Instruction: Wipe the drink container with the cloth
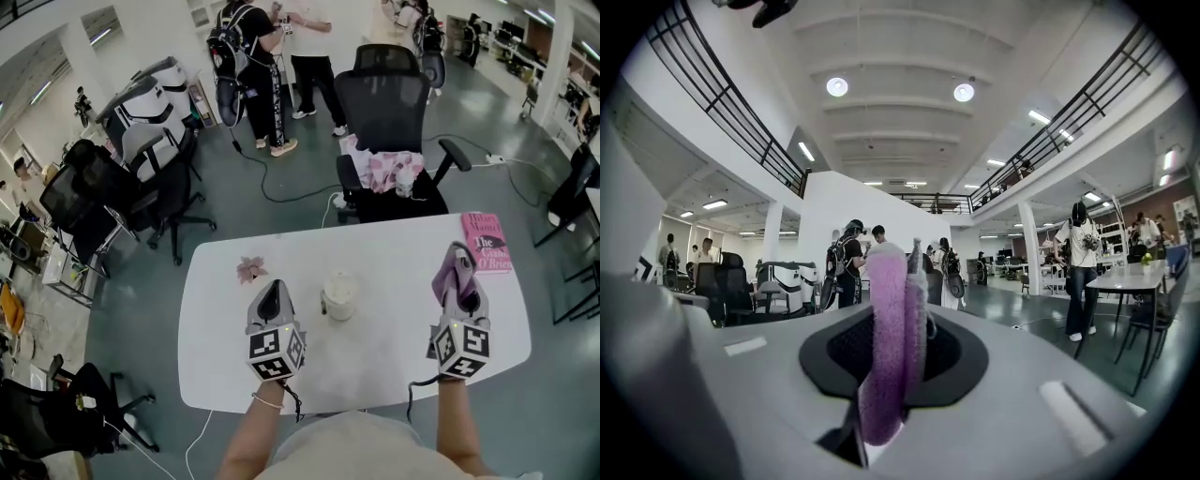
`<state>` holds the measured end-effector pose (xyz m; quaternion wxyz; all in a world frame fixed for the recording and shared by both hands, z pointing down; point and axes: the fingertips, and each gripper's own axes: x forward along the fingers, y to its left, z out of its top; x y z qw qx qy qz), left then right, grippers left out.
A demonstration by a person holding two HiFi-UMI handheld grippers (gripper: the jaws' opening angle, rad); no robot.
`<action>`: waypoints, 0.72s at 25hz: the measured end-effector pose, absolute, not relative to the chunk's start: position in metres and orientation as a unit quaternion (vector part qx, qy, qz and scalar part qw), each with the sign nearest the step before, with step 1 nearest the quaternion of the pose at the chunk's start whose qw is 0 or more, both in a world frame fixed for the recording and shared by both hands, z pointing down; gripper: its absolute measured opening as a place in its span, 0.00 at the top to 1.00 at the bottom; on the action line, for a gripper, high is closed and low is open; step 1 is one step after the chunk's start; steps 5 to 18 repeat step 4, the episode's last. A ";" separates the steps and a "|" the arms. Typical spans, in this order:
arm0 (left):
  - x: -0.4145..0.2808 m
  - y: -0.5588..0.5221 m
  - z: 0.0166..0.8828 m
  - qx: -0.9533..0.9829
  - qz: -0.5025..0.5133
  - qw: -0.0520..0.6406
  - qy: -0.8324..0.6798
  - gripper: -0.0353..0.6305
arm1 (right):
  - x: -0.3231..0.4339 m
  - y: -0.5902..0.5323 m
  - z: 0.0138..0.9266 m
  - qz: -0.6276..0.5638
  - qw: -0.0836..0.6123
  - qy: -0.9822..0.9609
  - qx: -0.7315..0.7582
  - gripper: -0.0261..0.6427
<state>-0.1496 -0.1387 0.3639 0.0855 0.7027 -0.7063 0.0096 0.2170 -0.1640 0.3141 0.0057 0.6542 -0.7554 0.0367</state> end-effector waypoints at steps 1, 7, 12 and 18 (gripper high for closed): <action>-0.150 -0.139 0.364 0.704 0.010 0.086 -0.705 0.95 | 0.216 -0.164 0.314 0.039 0.004 -0.756 0.654 0.86; -0.150 -0.141 0.363 0.705 0.012 0.085 -0.703 0.95 | 0.214 -0.164 0.313 0.040 0.006 -0.755 0.654 0.86; -0.150 -0.141 0.363 0.705 0.012 0.085 -0.703 0.95 | 0.214 -0.164 0.313 0.040 0.006 -0.755 0.654 0.86; -0.150 -0.141 0.363 0.705 0.012 0.085 -0.703 0.95 | 0.214 -0.164 0.313 0.040 0.006 -0.755 0.654 0.86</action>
